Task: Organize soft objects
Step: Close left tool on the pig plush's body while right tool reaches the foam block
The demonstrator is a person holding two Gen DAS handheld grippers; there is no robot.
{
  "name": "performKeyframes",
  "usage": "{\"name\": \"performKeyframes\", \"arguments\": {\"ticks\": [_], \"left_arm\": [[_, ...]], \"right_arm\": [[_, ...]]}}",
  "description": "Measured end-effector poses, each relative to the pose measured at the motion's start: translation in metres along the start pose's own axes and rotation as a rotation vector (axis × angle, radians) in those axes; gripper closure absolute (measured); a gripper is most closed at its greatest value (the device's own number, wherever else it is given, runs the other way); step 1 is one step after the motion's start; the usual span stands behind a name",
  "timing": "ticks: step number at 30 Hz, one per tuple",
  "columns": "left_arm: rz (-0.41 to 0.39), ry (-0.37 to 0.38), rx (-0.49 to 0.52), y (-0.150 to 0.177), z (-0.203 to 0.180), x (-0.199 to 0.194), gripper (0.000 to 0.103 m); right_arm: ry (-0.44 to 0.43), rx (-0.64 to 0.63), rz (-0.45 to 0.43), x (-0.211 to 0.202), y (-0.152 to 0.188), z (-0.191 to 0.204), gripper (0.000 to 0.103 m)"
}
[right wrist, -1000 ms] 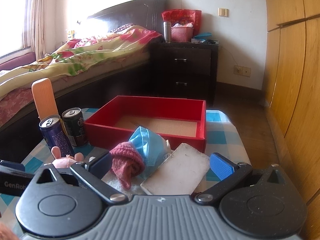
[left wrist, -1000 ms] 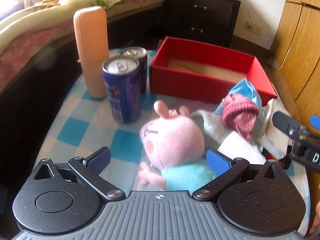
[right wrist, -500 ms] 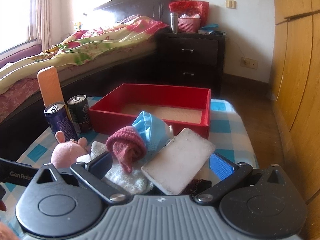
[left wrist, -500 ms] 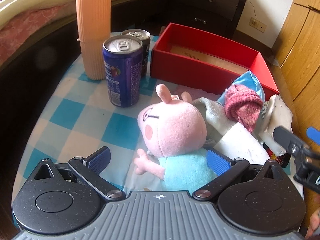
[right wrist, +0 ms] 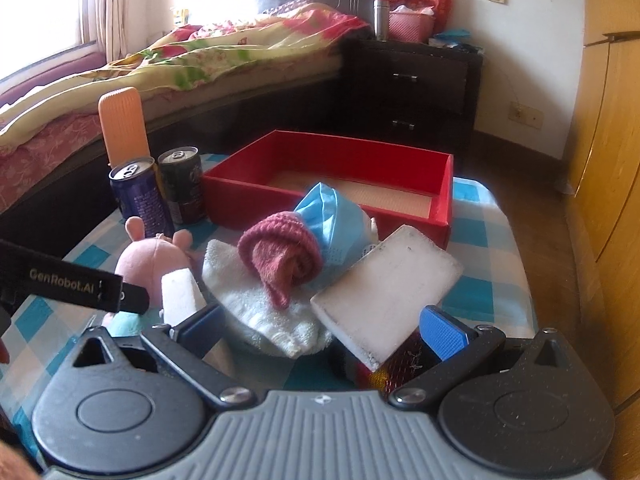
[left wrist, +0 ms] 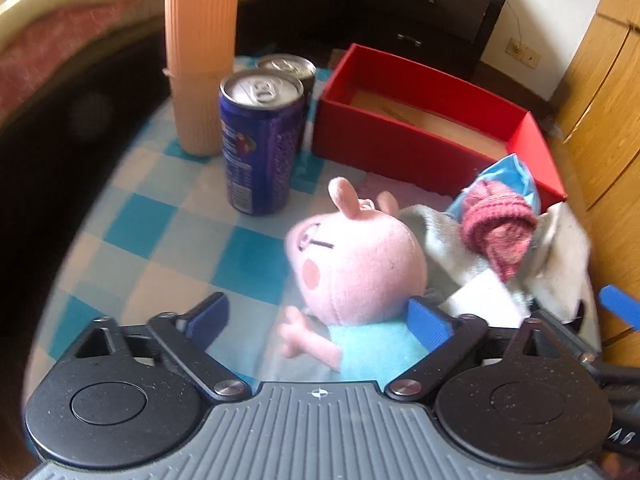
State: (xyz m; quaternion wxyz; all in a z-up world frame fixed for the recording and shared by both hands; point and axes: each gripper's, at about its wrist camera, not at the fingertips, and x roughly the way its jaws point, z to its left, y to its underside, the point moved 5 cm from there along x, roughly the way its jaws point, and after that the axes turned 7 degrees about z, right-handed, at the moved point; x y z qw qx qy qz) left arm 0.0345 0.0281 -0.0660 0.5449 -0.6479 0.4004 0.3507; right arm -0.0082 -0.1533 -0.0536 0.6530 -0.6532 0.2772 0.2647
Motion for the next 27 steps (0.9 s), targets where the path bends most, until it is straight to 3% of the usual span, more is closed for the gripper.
{"name": "performKeyframes", "arguments": {"ticks": [4, 9, 12, 20, 27], "left_arm": [[0.049, 0.037, -0.031, -0.001, -0.004, 0.011, 0.017], [0.067, 0.094, -0.047, -0.006, -0.011, 0.019, 0.033], [0.067, 0.107, -0.054, -0.007, -0.017, 0.024, 0.037], [0.041, 0.086, -0.035, -0.01, -0.011, 0.019, 0.043], [0.031, 0.047, -0.031, -0.008, 0.004, 0.012, 0.044]], "right_arm": [[-0.004, -0.015, 0.013, 0.0, 0.003, 0.001, 0.018], [-0.018, -0.041, 0.033, 0.001, 0.008, 0.005, 0.018], [-0.04, -0.051, 0.029, -0.001, 0.009, 0.008, 0.018], [-0.077, -0.073, -0.005, -0.008, 0.008, 0.013, 0.018], [-0.105, -0.219, -0.033, -0.007, 0.009, 0.048, 0.018]]}}
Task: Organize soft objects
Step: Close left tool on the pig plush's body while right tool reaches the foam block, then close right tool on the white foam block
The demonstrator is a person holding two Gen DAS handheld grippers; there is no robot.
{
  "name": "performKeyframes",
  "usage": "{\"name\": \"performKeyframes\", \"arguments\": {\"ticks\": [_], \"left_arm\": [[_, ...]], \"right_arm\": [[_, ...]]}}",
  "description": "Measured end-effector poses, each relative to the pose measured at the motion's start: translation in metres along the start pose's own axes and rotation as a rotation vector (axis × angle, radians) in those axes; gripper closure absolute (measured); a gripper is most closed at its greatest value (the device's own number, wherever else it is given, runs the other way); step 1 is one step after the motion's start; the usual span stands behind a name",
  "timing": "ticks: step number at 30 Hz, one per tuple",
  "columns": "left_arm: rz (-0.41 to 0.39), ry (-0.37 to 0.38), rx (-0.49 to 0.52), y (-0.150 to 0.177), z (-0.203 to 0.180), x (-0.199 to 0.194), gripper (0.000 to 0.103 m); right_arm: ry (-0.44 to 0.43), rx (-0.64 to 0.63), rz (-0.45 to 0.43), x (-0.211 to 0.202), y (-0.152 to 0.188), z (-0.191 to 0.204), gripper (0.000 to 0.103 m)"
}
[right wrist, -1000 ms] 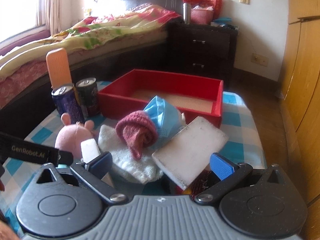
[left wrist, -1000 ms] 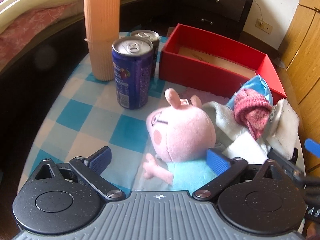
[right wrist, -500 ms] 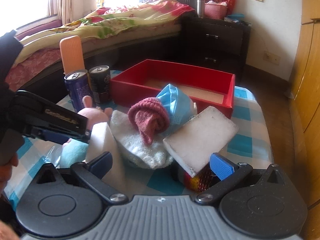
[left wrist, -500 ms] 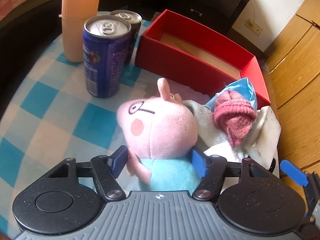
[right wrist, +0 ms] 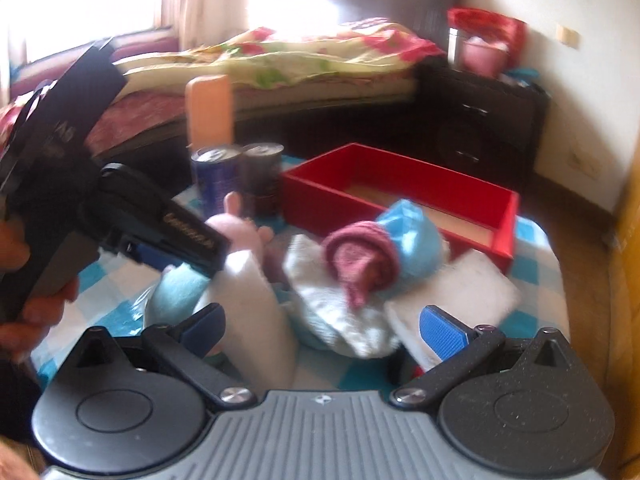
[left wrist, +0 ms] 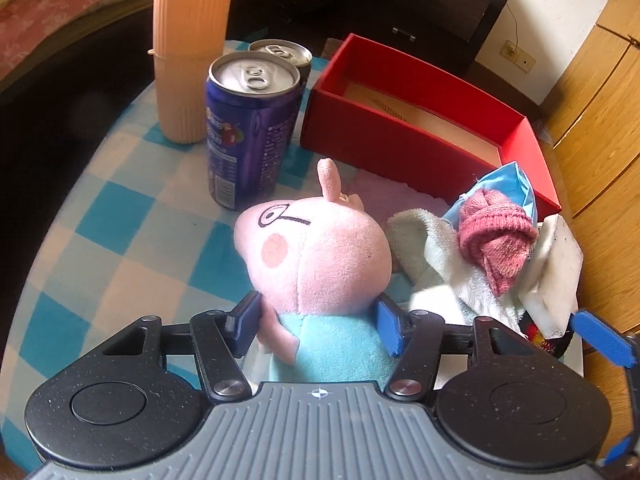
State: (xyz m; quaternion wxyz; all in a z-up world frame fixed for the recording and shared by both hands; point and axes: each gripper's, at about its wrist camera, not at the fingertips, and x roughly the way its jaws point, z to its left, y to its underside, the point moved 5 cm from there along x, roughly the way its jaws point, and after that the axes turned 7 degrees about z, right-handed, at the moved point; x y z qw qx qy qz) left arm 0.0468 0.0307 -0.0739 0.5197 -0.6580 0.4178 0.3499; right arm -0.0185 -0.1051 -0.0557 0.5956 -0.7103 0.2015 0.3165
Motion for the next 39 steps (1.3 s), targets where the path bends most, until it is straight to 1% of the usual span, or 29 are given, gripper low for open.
{"name": "performKeyframes", "arguments": {"ticks": [2, 3, 5, 7, 8, 9, 11, 13, 14, 15, 17, 20, 21, 22, 24, 25, 26, 28, 31, 32, 33, 34, 35, 39], "left_arm": [[0.0, 0.003, -0.006, 0.0, 0.003, -0.003, 0.043], [-0.004, -0.004, -0.001, 0.0, 0.004, -0.004, 0.043], [-0.011, -0.018, 0.002, 0.0, 0.007, -0.005, 0.043], [-0.006, -0.019, 0.01, 0.001, 0.007, -0.004, 0.043], [-0.004, -0.023, 0.013, 0.001, 0.006, -0.004, 0.044], [-0.01, -0.035, 0.023, 0.001, 0.006, -0.005, 0.044], [-0.024, -0.054, 0.036, -0.001, 0.008, -0.007, 0.044], [-0.019, -0.053, 0.033, -0.002, 0.009, -0.006, 0.043], [-0.017, -0.054, 0.04, -0.002, 0.008, -0.006, 0.043], [-0.013, -0.055, 0.056, -0.002, 0.006, -0.006, 0.043], [-0.009, -0.061, 0.075, 0.0, 0.0, -0.006, 0.043], [-0.009, -0.08, 0.103, 0.001, -0.006, -0.005, 0.043], [-0.009, -0.086, 0.108, 0.002, -0.007, -0.005, 0.043], [-0.009, -0.092, 0.116, 0.002, -0.008, -0.005, 0.043], [-0.009, -0.101, 0.126, 0.003, -0.009, -0.005, 0.043], [-0.008, -0.104, 0.13, 0.004, -0.009, -0.005, 0.042], [-0.008, -0.106, 0.134, 0.004, -0.01, -0.005, 0.042], [-0.007, -0.11, 0.141, 0.005, -0.01, -0.006, 0.042], [-0.004, -0.111, 0.146, 0.005, -0.009, -0.005, 0.041], [-0.002, -0.112, 0.148, 0.005, -0.008, -0.005, 0.041], [-0.001, -0.115, 0.153, 0.005, -0.008, -0.005, 0.04], [-0.002, -0.119, 0.161, 0.005, -0.008, -0.004, 0.04], [-0.003, -0.123, 0.169, 0.005, -0.009, -0.005, 0.039], [-0.017, -0.148, 0.2, 0.007, -0.01, -0.007, 0.037]], "right_arm": [[-0.013, -0.021, 0.02, 0.006, -0.004, 0.008, 0.021], [-0.035, -0.027, 0.023, 0.006, -0.006, 0.012, 0.023], [-0.078, -0.031, 0.026, 0.007, -0.008, 0.02, 0.023], [-0.106, -0.037, 0.06, 0.016, -0.009, 0.026, 0.035], [-0.129, -0.035, 0.091, 0.022, -0.01, 0.027, 0.051], [-0.16, -0.016, 0.126, 0.029, -0.011, 0.025, 0.062], [-0.207, 0.052, 0.158, 0.036, -0.014, 0.021, 0.062], [-0.228, 0.075, 0.179, 0.04, -0.014, 0.018, 0.063], [-0.245, 0.093, 0.194, 0.04, -0.014, 0.016, 0.07], [-0.274, 0.126, 0.216, 0.039, -0.014, 0.014, 0.075], [-0.29, 0.178, 0.248, 0.039, -0.012, 0.01, 0.075], [-0.283, 0.191, 0.279, 0.038, -0.012, 0.006, 0.075], [-0.282, 0.196, 0.303, 0.039, -0.011, 0.004, 0.075], [-0.275, 0.205, 0.322, 0.04, -0.011, 0.002, 0.075], [-0.227, 0.207, 0.359, 0.045, -0.009, 0.0, 0.07], [-0.21, 0.204, 0.366, 0.046, -0.008, -0.001, 0.069], [-0.203, 0.208, 0.369, 0.047, -0.008, -0.002, 0.067], [-0.198, 0.217, 0.374, 0.047, -0.008, -0.003, 0.066], [-0.181, 0.209, 0.355, 0.045, -0.011, -0.004, 0.064], [-0.182, 0.208, 0.35, 0.043, -0.011, -0.004, 0.056], [-0.178, 0.203, 0.35, 0.043, -0.012, -0.003, 0.044], [-0.163, 0.193, 0.352, 0.044, -0.013, -0.002, 0.041], [-0.154, 0.183, 0.349, 0.045, -0.015, -0.001, 0.04], [-0.167, 0.181, 0.341, 0.047, -0.017, -0.002, 0.04]]}}
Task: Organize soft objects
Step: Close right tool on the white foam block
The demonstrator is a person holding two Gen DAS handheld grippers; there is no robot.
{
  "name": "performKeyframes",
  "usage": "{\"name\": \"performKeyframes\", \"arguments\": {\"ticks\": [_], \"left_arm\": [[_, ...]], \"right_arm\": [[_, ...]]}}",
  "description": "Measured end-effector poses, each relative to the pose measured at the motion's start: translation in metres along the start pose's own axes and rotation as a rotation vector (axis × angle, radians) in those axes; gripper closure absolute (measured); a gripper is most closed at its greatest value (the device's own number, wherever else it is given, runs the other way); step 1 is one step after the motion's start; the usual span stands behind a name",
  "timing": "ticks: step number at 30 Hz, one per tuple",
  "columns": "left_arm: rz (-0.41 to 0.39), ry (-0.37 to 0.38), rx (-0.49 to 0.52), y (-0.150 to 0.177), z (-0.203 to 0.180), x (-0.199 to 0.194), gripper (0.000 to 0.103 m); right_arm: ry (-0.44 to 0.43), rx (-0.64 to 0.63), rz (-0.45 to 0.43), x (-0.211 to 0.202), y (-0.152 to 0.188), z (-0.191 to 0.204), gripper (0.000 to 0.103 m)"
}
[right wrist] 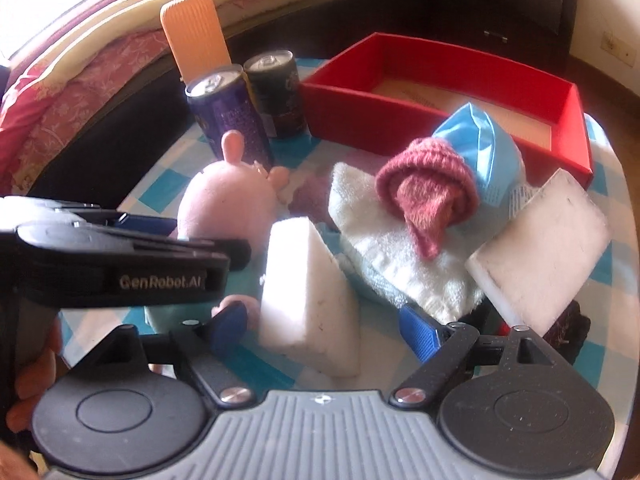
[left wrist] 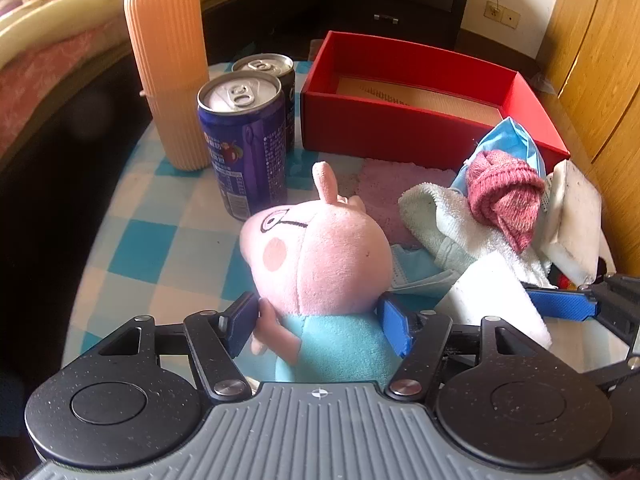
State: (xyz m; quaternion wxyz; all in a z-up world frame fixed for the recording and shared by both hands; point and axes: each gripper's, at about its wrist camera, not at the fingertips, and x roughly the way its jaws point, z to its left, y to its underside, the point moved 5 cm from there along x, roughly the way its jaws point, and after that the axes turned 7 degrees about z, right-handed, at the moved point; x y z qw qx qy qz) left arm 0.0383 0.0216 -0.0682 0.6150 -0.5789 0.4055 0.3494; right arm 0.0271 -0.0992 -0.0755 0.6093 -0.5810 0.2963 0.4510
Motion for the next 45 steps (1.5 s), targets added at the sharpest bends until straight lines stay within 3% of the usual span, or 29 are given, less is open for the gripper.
{"name": "performKeyframes", "arguments": {"ticks": [1, 2, 3, 4, 5, 7, 10, 12, 24, 45], "left_arm": [[-0.003, -0.005, 0.009, 0.0, -0.001, -0.001, 0.037], [-0.008, -0.012, 0.018, 0.001, -0.001, -0.002, 0.036], [-0.015, -0.018, 0.025, 0.001, -0.001, -0.003, 0.036], [-0.019, -0.024, 0.028, 0.002, -0.001, -0.004, 0.035], [-0.019, -0.025, 0.033, 0.002, -0.001, -0.004, 0.032], [-0.014, -0.016, 0.037, 0.003, -0.001, -0.005, 0.029], [-0.012, -0.019, 0.057, 0.007, -0.002, -0.005, 0.022], [-0.012, -0.025, 0.069, 0.008, -0.003, -0.006, 0.022], [-0.055, -0.044, 0.121, 0.01, -0.005, -0.018, 0.013], [-0.077, -0.073, 0.132, 0.011, 0.005, -0.028, 0.01]], "right_arm": [[-0.007, 0.002, 0.011, 0.001, 0.0, -0.001, 0.041], [-0.016, 0.006, 0.023, 0.001, 0.001, -0.002, 0.05], [-0.028, 0.007, 0.037, 0.002, 0.001, -0.003, 0.072], [-0.037, 0.013, 0.054, 0.004, 0.002, -0.003, 0.08], [-0.045, 0.023, 0.07, 0.006, 0.003, -0.004, 0.081], [-0.031, 0.03, 0.083, 0.008, 0.005, -0.006, 0.081], [-0.008, 0.021, 0.083, 0.009, 0.006, -0.004, 0.067], [0.004, 0.017, 0.084, 0.007, 0.006, -0.003, 0.044], [0.049, -0.021, 0.062, -0.005, 0.008, -0.001, 0.043], [0.119, -0.011, 0.039, -0.01, 0.009, -0.01, 0.04]]}}
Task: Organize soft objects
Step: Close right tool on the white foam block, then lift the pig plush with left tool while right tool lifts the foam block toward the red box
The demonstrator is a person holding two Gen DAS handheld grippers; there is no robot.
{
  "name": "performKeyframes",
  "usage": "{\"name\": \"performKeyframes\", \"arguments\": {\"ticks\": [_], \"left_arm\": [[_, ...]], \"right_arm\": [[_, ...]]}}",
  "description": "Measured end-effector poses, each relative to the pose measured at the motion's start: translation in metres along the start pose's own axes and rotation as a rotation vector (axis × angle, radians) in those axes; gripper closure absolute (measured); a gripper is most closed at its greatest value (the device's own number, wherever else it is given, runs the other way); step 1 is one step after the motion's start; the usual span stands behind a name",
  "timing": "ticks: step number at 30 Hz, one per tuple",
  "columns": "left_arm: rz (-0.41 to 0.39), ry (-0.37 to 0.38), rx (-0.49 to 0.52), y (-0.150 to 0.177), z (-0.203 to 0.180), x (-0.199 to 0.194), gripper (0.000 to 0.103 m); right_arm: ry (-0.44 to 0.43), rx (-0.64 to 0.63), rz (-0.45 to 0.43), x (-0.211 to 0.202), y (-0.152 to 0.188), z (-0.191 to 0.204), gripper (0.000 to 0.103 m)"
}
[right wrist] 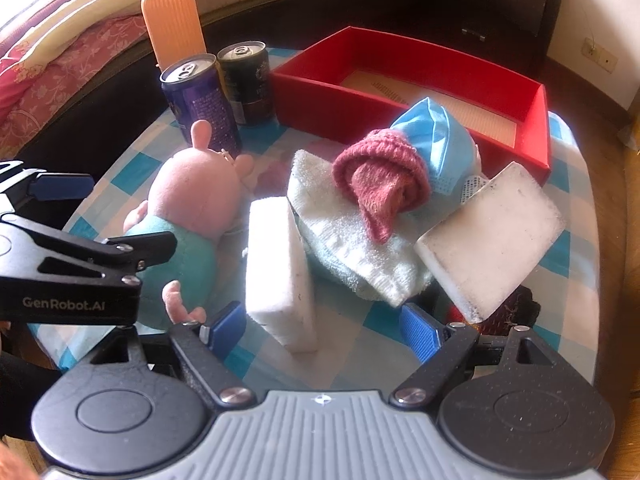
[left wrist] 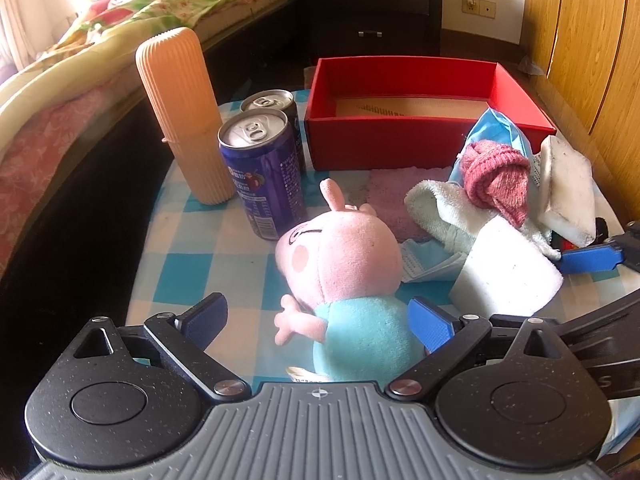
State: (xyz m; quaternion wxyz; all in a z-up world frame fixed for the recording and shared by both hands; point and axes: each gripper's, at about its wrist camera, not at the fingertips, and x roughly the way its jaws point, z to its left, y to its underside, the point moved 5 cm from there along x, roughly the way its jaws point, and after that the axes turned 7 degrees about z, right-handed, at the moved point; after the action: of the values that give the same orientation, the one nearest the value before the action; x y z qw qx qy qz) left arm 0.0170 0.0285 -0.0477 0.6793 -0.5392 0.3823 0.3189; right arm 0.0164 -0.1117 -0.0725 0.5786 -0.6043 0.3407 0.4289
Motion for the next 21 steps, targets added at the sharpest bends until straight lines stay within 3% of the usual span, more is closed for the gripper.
{"name": "performKeyframes", "arguments": {"ticks": [2, 4, 6, 7, 16, 21], "left_arm": [[-0.003, 0.0, 0.004, 0.0, 0.0, -0.001, 0.01], [-0.008, -0.005, 0.015, 0.001, -0.001, -0.002, 0.011], [-0.006, -0.015, 0.015, 0.001, 0.001, -0.001, 0.017], [-0.002, -0.008, 0.013, 0.001, 0.003, -0.001, 0.018], [0.011, 0.016, -0.003, 0.0, 0.004, 0.001, 0.017], [0.037, 0.041, 0.008, 0.0, -0.002, 0.005, 0.011]], "right_arm": [[0.001, -0.003, -0.005, 0.004, -0.001, 0.002, 0.04], [0.008, -0.024, -0.019, 0.006, -0.001, 0.003, 0.048], [0.005, -0.034, -0.012, 0.009, 0.0, 0.003, 0.1], [-0.018, -0.017, 0.0, 0.011, 0.0, 0.001, 0.103], [-0.065, -0.003, -0.073, -0.026, -0.002, -0.004, 0.103], [-0.038, 0.004, -0.082, -0.033, -0.003, -0.011, 0.103]]}}
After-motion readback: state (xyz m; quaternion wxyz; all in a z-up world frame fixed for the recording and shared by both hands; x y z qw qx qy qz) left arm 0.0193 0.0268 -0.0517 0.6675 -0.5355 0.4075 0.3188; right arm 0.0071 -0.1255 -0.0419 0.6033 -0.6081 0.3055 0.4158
